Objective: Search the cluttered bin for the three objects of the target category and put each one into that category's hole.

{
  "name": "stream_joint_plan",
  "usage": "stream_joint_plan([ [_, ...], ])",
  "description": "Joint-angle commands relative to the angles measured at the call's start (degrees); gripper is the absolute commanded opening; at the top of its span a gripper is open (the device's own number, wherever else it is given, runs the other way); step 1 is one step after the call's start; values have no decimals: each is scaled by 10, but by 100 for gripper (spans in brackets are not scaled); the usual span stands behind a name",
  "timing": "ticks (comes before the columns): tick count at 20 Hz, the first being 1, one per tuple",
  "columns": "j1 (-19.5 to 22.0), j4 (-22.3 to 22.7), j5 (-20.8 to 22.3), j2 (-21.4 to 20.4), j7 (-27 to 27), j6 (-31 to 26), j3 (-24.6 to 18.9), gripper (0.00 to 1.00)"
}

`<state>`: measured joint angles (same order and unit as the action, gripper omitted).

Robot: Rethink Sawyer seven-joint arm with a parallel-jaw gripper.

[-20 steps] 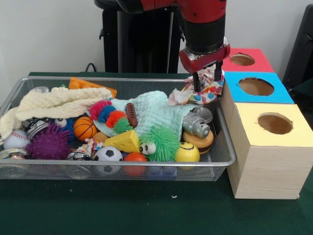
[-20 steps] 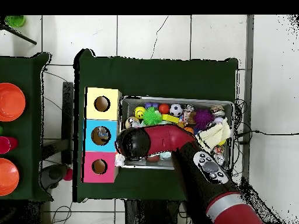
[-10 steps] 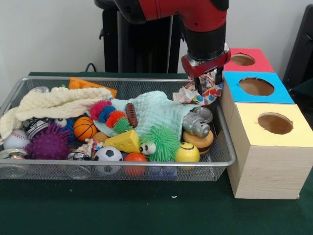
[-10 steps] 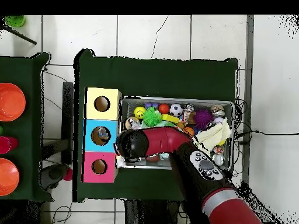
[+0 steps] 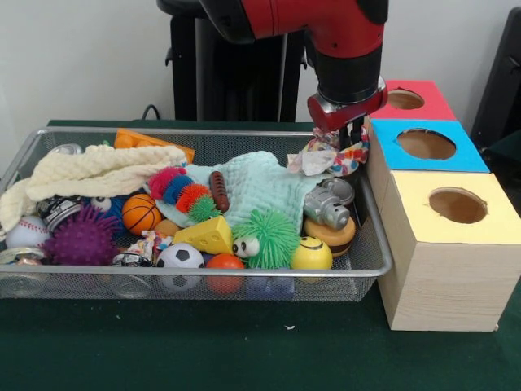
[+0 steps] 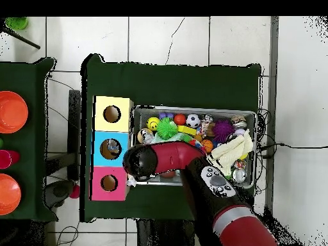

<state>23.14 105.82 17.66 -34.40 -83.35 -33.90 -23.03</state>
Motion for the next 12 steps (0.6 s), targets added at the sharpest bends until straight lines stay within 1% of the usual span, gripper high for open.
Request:
stream_joint_plan([
  [1, -18, -34, 19, -11, -65, 8, 28, 0],
  [5, -30, -49, 28, -25, -57, -8, 43, 0],
  [8, -41, -65, 45, -35, -39, -26, 55, 0],
  [12, -57, -90, 82, -51, -12, -41, 74, 0],
])
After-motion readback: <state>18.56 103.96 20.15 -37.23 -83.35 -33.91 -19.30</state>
